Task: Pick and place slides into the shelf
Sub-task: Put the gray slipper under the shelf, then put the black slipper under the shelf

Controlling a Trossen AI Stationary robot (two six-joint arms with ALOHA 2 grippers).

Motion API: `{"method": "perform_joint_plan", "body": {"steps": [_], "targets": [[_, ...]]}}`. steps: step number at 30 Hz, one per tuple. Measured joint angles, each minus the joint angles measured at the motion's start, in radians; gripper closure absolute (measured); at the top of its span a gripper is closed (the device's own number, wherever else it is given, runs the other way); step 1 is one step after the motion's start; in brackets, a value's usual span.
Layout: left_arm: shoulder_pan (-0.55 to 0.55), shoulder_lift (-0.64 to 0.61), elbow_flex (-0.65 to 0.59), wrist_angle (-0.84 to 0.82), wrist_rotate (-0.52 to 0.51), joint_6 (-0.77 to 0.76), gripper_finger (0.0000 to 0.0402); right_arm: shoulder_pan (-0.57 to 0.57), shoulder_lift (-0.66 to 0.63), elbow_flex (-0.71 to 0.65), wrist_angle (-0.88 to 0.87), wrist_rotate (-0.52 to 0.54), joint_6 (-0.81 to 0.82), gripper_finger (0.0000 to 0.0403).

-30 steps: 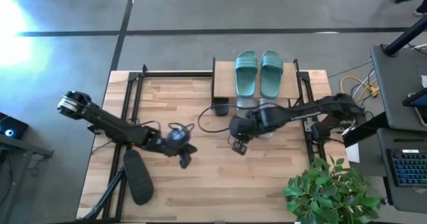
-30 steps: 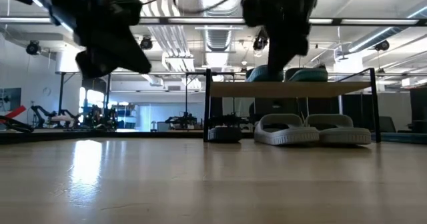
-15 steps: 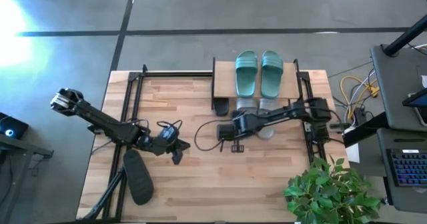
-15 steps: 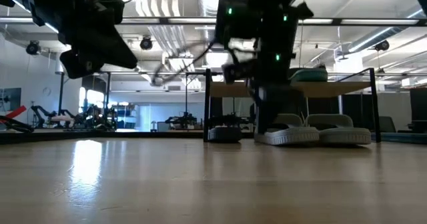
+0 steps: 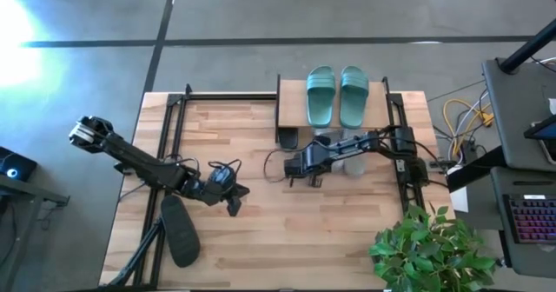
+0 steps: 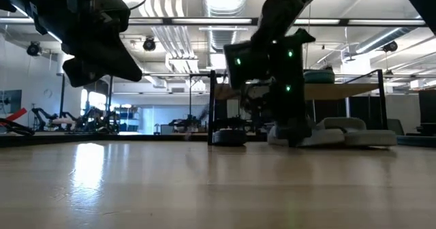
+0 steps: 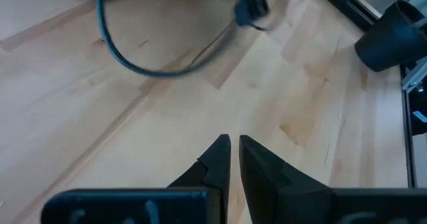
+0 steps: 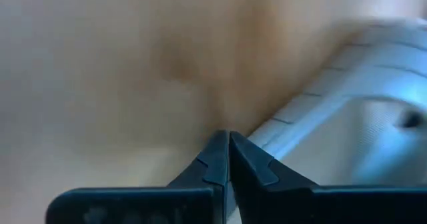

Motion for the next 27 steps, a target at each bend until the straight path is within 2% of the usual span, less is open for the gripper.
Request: {"method": "perform_joint_plan", "body": {"steps": [3, 8, 13, 17, 19, 22, 25, 27], "targets": [[0.0, 0.012, 0.001, 0.017, 0.0, -0.001, 0.0384, -0.021, -0.005, -0.003, -0.037, 0.059, 0.08, 0.0394], [0.0, 0.019, 0.001, 0.028, 0.001, -0.001, 0.0384, -0.071, -0.009, -0.043, -0.103, 0.045, 0.178, 0.0394], [-0.002, 0.02, 0.003, 0.028, 0.003, -0.002, 0.0384, -0.084, -0.034, -0.075, -0.102, 0.019, 0.18, 0.0394], [-0.003, 0.019, 0.003, 0.026, 0.004, -0.001, 0.0384, -0.038, -0.099, -0.073, -0.035, -0.021, 0.118, 0.0394], [-0.004, 0.019, 0.003, 0.021, 0.004, 0.0, 0.0384, -0.009, -0.144, -0.069, 0.026, -0.095, 0.076, 0.0394], [-0.015, 0.019, 0.007, -0.034, 0.004, -0.001, 0.0384, 0.033, -0.222, -0.069, 0.147, -0.339, -0.007, 0.0394], [-0.032, 0.018, 0.04, -0.188, 0.023, -0.009, 0.0384, 0.075, -0.283, -0.071, 0.286, -0.595, -0.03, 0.0394], [-0.041, 0.018, 0.084, -0.327, 0.092, -0.029, 0.0384, 0.1, -0.299, -0.071, 0.364, -0.693, 0.008, 0.0394]]}}
